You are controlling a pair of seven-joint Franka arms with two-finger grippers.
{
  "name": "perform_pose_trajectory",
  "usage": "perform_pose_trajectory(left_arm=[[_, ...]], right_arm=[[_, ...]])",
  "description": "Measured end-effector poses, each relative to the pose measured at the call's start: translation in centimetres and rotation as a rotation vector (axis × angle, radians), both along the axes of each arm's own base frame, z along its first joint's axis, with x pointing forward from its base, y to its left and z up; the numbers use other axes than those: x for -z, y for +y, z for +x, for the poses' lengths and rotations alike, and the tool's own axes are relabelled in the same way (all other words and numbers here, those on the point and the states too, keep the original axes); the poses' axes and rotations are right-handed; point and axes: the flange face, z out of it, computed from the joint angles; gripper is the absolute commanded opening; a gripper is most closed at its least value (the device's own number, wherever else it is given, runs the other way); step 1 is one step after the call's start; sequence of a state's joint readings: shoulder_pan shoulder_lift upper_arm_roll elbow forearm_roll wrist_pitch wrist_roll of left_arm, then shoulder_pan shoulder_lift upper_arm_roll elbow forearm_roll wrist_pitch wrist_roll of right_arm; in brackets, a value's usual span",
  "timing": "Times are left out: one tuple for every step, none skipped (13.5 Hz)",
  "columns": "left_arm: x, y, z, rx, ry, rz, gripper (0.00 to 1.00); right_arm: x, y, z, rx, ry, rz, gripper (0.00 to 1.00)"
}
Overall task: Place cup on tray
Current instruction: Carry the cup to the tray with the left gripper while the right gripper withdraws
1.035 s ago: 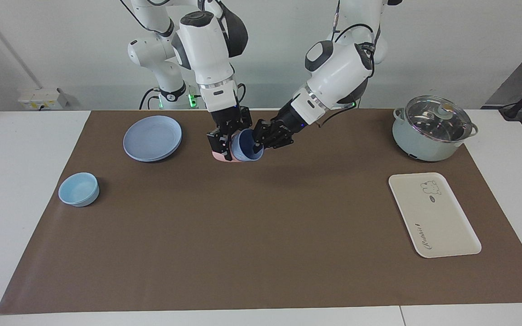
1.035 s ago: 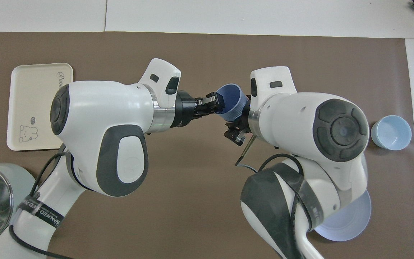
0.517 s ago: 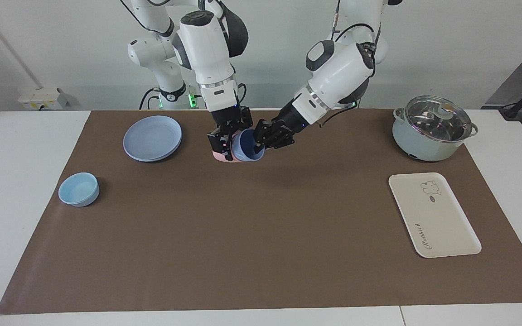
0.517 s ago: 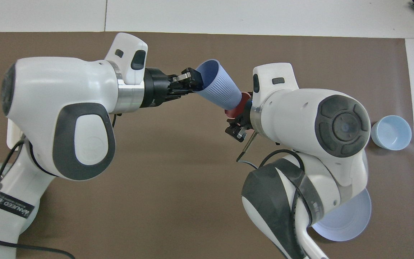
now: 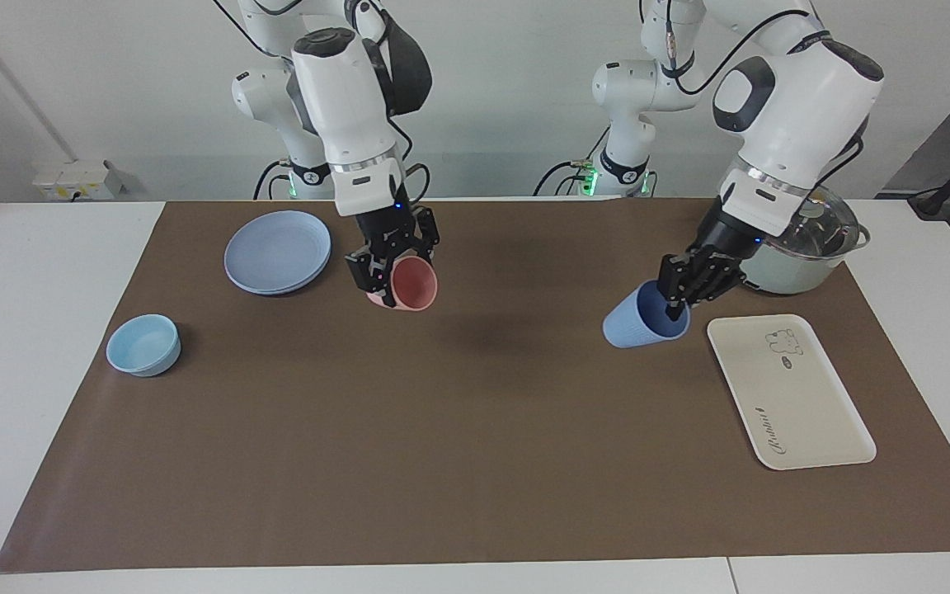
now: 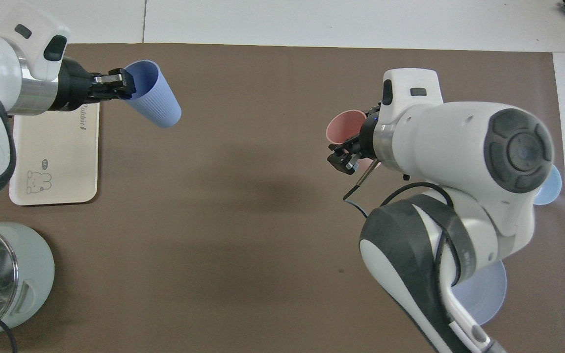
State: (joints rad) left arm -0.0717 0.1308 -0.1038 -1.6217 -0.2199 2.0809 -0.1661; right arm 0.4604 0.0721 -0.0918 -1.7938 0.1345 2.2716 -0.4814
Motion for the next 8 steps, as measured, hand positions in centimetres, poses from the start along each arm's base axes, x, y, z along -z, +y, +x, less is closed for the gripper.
perform_pose_trajectory(left_arm=[[0.1, 2.2, 0.3, 0.015, -0.009, 0.031, 0.00], [0.4, 4.7, 0.6, 0.030, -0.015, 0.055, 0.00], [0.9, 8.0, 0.8, 0.052, -0.021, 0.082, 0.00], [1.5, 11.6, 0.7, 0.080, -0.025, 0.111, 0.00], [2.4, 15.4, 0.4, 0.113, -0.028, 0.140, 0.00], [3.2, 18.7, -0.1, 0.139, -0.035, 0.166, 0.00], [4.0, 21.3, -0.5, 0.148, -0.049, 0.187, 0.00], [5.0, 23.2, -0.8, 0.140, -0.065, 0.204, 0.00]], right_arm=[[-0.2, -1.6, 0.8, 0.025, -0.011, 0.040, 0.00], [-0.2, -3.3, 1.5, 0.041, -0.022, 0.083, 0.00], [-0.1, -5.3, 2.3, 0.045, -0.032, 0.128, 0.00], [0.3, -7.6, 2.9, 0.033, -0.042, 0.172, 0.00], [1.1, -10.2, 3.5, 0.011, -0.059, 0.218, 0.00], [2.1, -12.8, 3.9, -0.011, -0.078, 0.264, 0.00], [3.5, -15.4, 4.1, -0.034, -0.104, 0.313, 0.00], [5.1, -18.0, 4.3, -0.051, -0.137, 0.357, 0.00]])
